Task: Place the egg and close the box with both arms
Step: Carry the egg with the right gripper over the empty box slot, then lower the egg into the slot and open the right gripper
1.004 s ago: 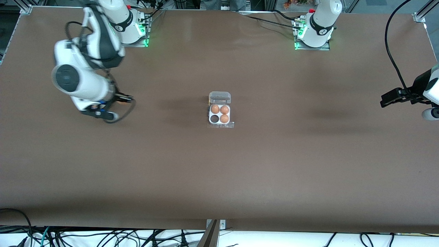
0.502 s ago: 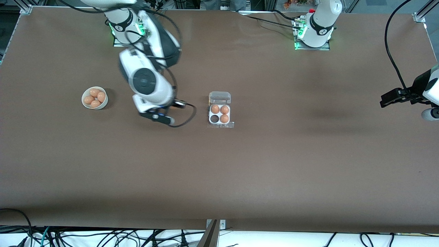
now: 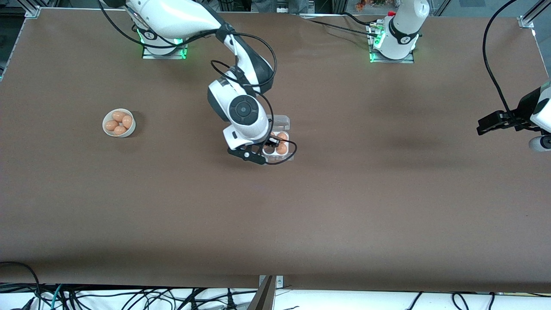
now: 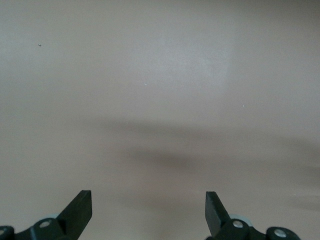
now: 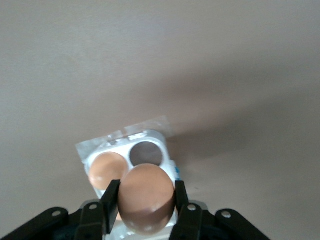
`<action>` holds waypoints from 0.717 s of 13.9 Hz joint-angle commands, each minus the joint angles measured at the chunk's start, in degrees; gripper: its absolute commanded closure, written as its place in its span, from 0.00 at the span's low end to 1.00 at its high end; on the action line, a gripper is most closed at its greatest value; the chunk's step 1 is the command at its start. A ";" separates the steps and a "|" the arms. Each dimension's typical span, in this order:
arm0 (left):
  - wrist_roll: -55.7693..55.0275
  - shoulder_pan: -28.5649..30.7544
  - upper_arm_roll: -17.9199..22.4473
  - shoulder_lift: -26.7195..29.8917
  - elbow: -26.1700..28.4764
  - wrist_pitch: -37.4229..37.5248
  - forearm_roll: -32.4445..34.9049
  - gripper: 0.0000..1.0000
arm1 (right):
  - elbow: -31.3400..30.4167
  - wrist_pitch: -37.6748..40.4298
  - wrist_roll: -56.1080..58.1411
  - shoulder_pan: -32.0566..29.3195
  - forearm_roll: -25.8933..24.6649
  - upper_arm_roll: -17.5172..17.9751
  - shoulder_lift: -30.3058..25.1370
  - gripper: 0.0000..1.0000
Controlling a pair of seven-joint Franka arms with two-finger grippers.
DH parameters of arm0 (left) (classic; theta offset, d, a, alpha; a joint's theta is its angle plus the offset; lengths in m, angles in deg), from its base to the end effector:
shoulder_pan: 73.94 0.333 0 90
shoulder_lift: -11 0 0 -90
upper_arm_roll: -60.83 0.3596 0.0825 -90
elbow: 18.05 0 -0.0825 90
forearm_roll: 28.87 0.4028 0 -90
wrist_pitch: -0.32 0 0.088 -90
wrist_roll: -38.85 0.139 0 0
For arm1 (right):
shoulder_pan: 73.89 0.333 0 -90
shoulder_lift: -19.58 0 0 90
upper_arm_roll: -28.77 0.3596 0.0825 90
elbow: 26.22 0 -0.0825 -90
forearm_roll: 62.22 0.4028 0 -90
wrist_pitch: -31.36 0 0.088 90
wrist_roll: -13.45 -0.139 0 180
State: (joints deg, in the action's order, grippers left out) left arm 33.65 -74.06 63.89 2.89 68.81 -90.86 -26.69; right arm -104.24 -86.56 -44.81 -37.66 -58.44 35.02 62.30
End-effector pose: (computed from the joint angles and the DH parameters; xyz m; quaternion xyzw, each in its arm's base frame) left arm 0.6184 0.0348 0.5804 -0.9968 -0.0698 0.0325 0.0234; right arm 0.5791 0.5141 0.2661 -0.9836 0.1662 0.0653 0.0246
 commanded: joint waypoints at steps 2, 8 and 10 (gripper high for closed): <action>0.98 -0.06 -0.07 -0.32 -1.09 0.57 0.89 0.00 | 2.43 -0.90 -0.28 0.85 0.35 -0.36 2.71 0.76; 0.89 -0.06 -0.07 -0.32 -1.17 0.57 0.89 0.00 | 2.34 -1.69 1.57 1.73 0.35 -0.36 4.56 0.75; 0.98 -0.06 -0.07 -0.32 -1.17 0.57 0.98 0.00 | 2.16 -1.70 1.57 1.91 0.52 -0.36 4.56 0.75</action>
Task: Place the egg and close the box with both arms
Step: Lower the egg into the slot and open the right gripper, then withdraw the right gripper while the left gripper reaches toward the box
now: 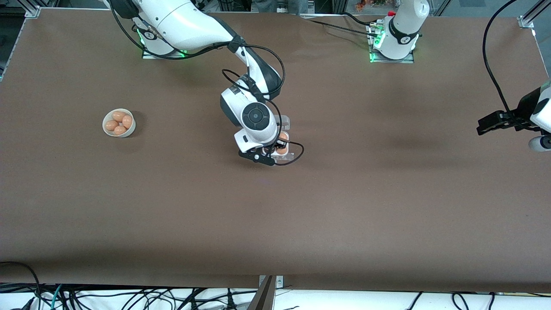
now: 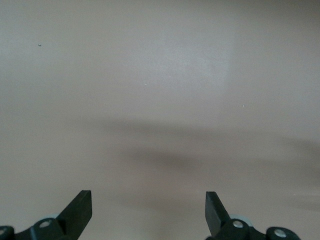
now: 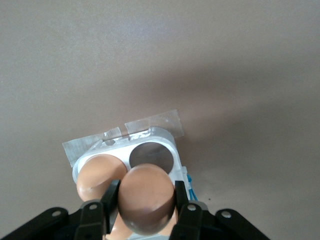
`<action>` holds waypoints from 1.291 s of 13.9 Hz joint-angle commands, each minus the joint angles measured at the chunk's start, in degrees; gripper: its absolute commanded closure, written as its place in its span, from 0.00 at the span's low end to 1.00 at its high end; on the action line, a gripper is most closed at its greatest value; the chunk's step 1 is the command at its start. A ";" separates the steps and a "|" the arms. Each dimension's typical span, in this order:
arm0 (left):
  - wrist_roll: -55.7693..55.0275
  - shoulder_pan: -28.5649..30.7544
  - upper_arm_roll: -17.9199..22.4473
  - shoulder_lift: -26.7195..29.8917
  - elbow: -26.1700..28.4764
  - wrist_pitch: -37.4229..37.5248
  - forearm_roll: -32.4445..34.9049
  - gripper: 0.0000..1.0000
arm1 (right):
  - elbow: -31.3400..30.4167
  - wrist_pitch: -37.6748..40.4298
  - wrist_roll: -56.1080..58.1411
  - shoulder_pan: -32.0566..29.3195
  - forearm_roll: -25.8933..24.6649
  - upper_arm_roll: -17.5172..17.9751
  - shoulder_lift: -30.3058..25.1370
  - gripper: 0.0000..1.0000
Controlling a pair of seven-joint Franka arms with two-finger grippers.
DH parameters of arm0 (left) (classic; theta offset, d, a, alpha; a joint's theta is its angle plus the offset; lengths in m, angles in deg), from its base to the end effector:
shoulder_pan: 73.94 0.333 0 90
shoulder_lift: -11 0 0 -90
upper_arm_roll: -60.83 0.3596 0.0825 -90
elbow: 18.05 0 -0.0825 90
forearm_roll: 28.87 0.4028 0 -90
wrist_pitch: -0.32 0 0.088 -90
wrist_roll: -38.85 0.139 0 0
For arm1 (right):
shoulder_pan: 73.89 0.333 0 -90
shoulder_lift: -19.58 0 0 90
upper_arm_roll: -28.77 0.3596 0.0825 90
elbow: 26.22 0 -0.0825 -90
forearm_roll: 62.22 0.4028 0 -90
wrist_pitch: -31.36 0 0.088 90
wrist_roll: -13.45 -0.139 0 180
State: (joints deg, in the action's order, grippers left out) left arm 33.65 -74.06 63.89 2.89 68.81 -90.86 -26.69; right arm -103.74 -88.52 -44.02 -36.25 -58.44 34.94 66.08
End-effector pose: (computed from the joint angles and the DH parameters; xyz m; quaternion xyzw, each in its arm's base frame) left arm 0.6184 0.0348 0.5804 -0.9968 -0.0698 0.0325 0.0234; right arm 0.5683 0.5283 0.2218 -0.9856 0.1510 0.0739 0.0164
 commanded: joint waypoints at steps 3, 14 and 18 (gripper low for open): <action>0.89 -0.06 -0.07 -0.32 -1.26 0.57 0.89 0.00 | 1.75 0.26 0.96 0.60 0.44 -0.28 1.57 0.72; -0.08 -0.94 -4.63 -0.32 -1.00 3.20 0.89 0.00 | 3.77 0.26 0.16 -1.33 0.09 -0.98 0.34 0.00; -4.03 -1.29 -9.99 -1.28 -0.91 5.39 0.80 0.00 | 3.77 0.44 0.88 -3.62 -0.44 -2.38 -1.33 0.00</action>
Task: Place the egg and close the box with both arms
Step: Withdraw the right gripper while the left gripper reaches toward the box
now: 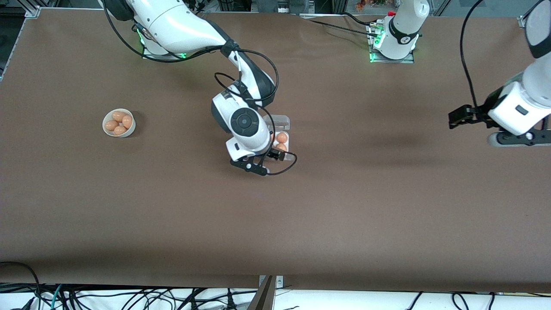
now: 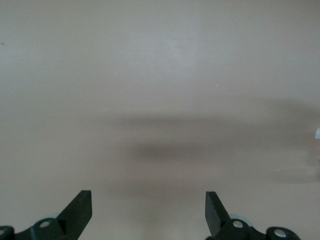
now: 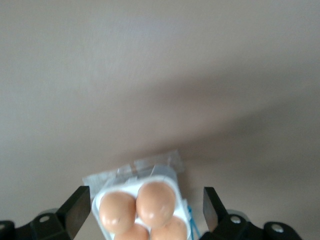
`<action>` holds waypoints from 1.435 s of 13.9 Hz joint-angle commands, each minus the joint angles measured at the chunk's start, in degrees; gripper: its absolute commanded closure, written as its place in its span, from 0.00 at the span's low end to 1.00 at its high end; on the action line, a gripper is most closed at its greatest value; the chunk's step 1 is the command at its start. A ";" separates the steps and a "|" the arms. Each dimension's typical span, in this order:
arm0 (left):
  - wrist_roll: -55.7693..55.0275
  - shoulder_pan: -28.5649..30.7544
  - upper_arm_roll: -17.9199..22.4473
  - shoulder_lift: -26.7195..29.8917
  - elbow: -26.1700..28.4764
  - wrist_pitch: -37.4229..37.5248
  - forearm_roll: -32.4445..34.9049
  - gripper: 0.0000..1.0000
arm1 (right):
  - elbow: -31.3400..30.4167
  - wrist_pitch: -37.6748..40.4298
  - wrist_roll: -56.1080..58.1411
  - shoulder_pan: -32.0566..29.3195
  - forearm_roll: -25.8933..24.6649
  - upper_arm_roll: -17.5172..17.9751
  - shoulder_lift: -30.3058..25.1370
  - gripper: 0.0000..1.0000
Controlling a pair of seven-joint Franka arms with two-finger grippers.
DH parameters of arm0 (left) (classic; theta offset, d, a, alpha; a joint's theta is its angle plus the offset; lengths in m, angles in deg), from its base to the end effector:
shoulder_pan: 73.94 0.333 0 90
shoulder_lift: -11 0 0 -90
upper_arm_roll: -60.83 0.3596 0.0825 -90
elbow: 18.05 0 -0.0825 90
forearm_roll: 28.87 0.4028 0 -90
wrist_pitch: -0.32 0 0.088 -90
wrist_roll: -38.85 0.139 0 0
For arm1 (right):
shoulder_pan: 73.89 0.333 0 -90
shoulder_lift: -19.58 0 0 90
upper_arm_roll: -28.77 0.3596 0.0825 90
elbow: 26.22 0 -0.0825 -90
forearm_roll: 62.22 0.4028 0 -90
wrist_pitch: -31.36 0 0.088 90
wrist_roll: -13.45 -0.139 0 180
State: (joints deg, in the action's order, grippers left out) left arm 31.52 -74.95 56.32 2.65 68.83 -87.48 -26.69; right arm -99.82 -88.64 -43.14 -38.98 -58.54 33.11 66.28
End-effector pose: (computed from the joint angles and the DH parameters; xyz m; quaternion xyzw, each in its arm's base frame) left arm 0.6097 -0.0502 0.5733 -0.9977 -0.0153 0.0627 0.0204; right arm 0.6217 0.4958 0.2498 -0.9825 0.1780 0.0422 0.0358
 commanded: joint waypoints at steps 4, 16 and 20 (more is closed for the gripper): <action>-6.97 -0.75 -10.41 -3.68 -1.02 3.86 0.81 0.00 | -0.76 3.18 4.82 -1.51 -0.34 -4.86 -3.64 0.00; -29.64 -9.87 -13.95 -13.08 -1.54 3.87 -23.61 0.35 | -19.91 11.18 34.97 -21.61 -1.05 -7.51 -34.36 0.00; -35.74 -16.56 -13.95 -18.26 -1.89 3.25 -23.89 0.70 | -20.80 20.31 46.02 -28.22 -1.13 -6.98 -45.36 0.00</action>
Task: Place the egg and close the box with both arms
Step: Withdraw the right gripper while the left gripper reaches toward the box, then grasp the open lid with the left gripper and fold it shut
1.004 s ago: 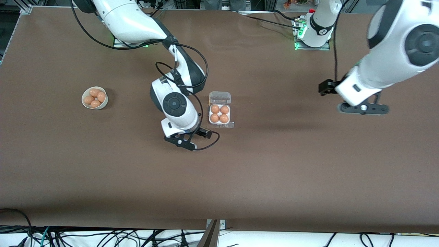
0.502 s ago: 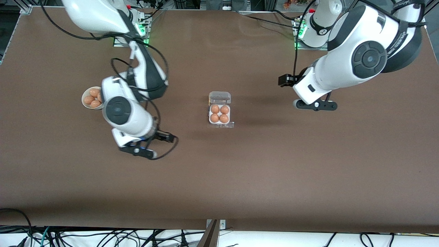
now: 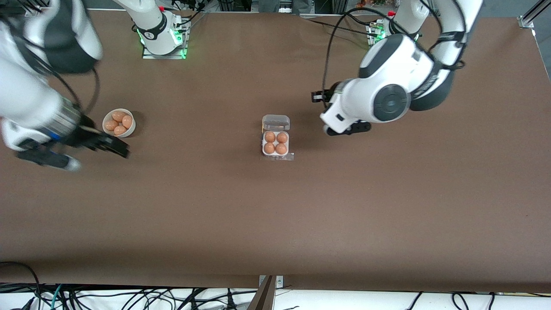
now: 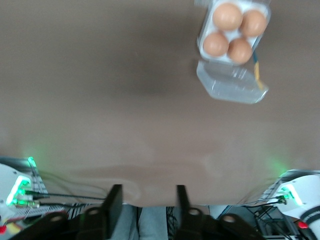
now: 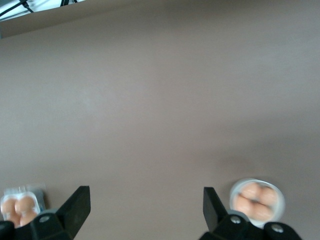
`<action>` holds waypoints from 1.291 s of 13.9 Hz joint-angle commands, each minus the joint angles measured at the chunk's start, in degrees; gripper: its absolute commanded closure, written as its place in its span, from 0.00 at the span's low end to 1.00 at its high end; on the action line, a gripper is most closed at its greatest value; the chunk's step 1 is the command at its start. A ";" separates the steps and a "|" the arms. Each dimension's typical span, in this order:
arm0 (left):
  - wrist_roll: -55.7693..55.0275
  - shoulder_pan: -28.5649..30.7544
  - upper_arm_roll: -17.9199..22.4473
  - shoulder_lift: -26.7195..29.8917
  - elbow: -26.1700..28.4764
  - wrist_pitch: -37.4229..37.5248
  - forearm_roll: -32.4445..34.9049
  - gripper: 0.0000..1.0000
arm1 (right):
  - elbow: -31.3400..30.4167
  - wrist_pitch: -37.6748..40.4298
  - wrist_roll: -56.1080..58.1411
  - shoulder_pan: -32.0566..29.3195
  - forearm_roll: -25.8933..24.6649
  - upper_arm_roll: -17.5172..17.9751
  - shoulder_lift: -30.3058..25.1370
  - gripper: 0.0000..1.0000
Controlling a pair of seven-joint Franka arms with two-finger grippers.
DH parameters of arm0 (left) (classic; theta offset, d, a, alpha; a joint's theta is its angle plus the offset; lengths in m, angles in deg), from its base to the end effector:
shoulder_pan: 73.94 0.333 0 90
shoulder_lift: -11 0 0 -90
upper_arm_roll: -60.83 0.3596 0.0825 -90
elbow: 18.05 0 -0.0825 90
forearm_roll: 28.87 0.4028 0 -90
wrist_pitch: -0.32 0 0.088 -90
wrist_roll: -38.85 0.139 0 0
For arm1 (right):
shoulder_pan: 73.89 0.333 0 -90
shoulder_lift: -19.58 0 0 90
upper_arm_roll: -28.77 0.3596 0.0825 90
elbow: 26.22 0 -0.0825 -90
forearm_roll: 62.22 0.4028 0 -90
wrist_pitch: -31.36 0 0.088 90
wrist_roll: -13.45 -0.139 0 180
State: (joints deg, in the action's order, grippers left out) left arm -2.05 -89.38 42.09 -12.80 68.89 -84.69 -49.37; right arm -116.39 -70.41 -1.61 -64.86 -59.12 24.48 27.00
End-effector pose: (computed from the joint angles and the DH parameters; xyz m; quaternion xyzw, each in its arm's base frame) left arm 0.5234 -0.3825 0.4272 0.9449 0.0769 -0.3116 0.0649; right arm 0.6333 0.0617 0.5756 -0.9947 0.0939 -0.0323 0.0278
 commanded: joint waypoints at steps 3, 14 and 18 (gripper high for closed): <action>-2.25 -4.94 0.29 -6.59 -4.76 0.38 -1.39 0.87 | -5.02 6.49 5.04 -4.46 -0.46 1.65 -9.61 0.00; -6.47 -11.89 0.38 -16.53 -8.89 -6.21 -1.31 0.96 | -8.45 0.97 11.46 -7.89 -5.82 4.99 -10.76 0.00; -9.46 -13.12 0.64 -18.73 -8.89 -11.13 -0.96 0.96 | -8.36 1.23 10.77 -7.27 -5.21 4.90 -9.88 0.00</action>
State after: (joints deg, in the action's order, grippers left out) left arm -10.06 -101.28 42.03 -29.92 62.23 -94.64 -49.41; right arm -124.37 -68.93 9.04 -71.37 -63.89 28.78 17.11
